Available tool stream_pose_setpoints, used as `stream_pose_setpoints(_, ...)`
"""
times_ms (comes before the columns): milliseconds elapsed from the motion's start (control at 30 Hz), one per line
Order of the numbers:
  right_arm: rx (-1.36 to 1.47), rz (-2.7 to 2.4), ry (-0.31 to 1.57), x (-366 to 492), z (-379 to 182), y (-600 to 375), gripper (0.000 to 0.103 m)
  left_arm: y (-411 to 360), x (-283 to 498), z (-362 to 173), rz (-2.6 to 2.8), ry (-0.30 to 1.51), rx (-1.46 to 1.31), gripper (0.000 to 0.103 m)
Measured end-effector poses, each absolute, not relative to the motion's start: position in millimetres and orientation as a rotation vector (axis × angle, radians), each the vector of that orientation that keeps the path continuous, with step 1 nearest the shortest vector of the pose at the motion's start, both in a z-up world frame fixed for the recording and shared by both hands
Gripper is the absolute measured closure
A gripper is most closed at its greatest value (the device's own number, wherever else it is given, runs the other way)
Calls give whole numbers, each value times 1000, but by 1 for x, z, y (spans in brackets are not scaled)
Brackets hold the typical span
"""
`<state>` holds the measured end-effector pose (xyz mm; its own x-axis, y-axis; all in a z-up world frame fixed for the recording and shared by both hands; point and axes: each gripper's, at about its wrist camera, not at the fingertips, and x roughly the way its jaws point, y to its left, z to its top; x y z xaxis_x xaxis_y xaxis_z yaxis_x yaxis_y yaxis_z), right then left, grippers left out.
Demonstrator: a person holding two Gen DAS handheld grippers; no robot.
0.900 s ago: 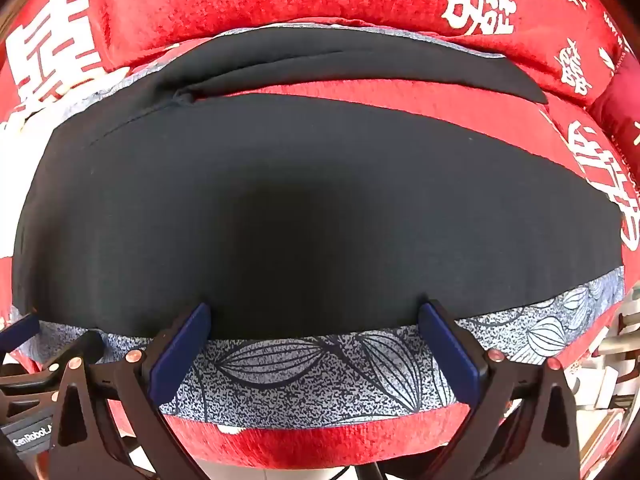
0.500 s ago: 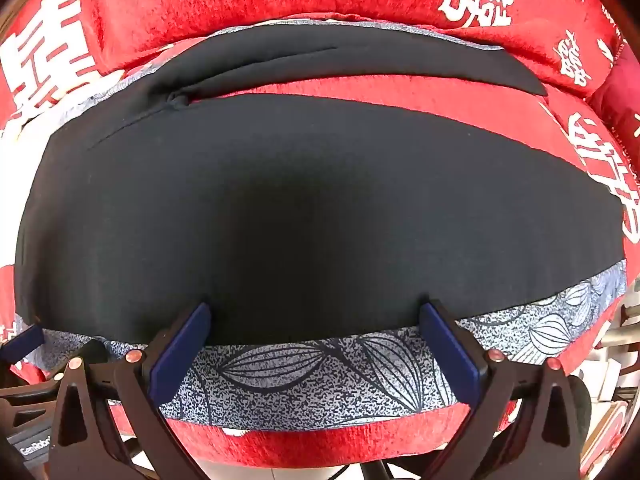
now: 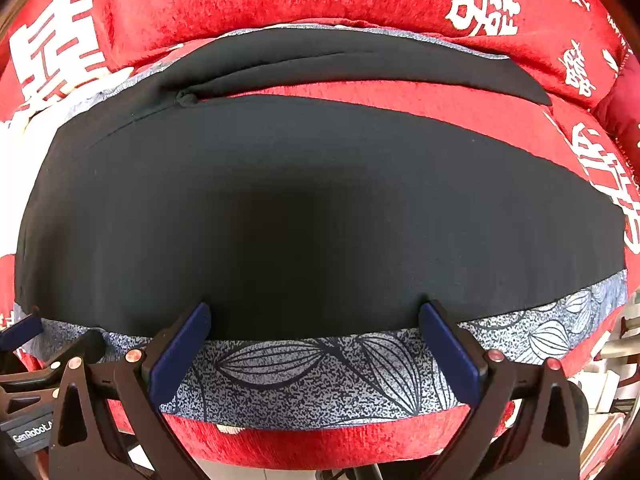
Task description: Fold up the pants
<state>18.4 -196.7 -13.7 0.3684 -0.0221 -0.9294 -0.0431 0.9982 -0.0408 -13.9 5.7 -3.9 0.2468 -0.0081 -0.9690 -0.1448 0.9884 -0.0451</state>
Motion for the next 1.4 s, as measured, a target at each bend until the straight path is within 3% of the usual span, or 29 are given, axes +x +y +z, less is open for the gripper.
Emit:
stream_pose_setpoints(667,-85,40,1201,16,-14,-195,0,-6,2,-7,74,1322,-94,0)
stream_pose_setpoints(1033,-63,61,1260,25,-5,-199,0,-9,-4,21,95,1205,-38,0)
stream_pose_setpoints(1400,-28,118,1173,42,25,-195,0,15,14,40,129,1181,-70,0)
